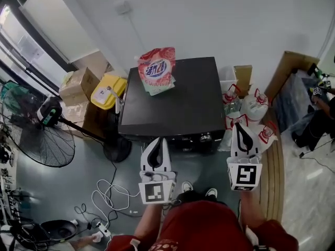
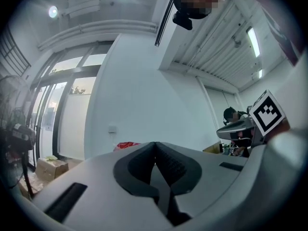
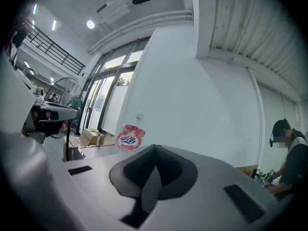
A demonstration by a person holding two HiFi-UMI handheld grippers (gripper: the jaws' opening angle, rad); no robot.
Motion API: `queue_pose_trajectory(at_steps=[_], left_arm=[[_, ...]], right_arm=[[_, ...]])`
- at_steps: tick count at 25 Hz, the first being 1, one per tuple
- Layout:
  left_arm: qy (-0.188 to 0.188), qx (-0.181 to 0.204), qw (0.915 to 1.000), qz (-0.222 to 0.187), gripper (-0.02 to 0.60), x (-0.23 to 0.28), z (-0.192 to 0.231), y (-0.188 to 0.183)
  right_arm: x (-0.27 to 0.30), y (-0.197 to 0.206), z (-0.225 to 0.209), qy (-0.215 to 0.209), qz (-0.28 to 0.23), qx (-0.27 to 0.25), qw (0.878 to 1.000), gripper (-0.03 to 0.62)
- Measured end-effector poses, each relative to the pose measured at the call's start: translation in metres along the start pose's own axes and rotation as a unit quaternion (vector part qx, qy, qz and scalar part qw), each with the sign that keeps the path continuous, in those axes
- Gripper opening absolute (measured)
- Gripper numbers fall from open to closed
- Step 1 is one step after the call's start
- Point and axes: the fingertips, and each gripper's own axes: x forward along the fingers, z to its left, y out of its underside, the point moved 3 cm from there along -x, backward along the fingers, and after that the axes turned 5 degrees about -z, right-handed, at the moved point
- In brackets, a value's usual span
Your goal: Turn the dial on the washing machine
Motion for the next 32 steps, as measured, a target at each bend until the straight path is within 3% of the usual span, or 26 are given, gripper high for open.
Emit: queue_pose_trajectory(at_steps=[9,28,32], left_arm=[[0.006,-0.022,0.9997,-0.007,0.009,-0.008,0.031,0.017],[0.024,-0.061,0.9978,-0.01,0.009,-0.032,0.069,0.086],[0.042,-0.07,0.9967,-0.001,0.009,-0.037,0.078,0.11]], right_arm=[[0.014,0.011,0.041,0.007,0.008,-0.009,1.0,0.009],[0.023,0.112,0.113,0.011,0.096,-0.009,0.995,0.011],[0.026,0.133,0.132,0.011,0.111,0.006,0.994,0.051]])
